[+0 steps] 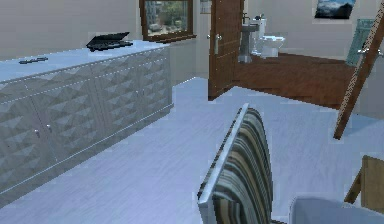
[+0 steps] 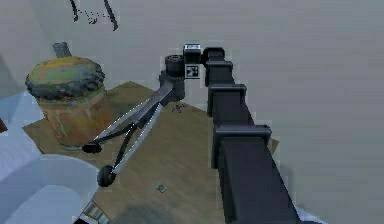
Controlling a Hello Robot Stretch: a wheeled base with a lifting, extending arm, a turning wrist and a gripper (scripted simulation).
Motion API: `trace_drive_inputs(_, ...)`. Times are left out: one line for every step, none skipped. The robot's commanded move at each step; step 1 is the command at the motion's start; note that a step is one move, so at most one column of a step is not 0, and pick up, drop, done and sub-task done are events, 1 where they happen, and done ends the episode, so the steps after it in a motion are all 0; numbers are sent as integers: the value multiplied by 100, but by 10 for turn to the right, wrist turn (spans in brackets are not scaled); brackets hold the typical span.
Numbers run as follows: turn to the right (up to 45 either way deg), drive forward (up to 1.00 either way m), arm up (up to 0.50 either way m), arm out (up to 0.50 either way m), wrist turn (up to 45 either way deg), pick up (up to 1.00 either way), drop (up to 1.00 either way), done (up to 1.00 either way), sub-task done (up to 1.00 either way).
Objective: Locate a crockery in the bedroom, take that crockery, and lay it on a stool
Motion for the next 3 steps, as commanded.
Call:
trace_drive_inputs(0, 0, 0, -30, 0, 0, 0, 0, 0)
trace_drive_inputs(0, 0, 0, 0, -450, 0, 0, 0, 0)
trace_drive_inputs(0, 0, 0, 0, -60, 0, 0, 0, 0)
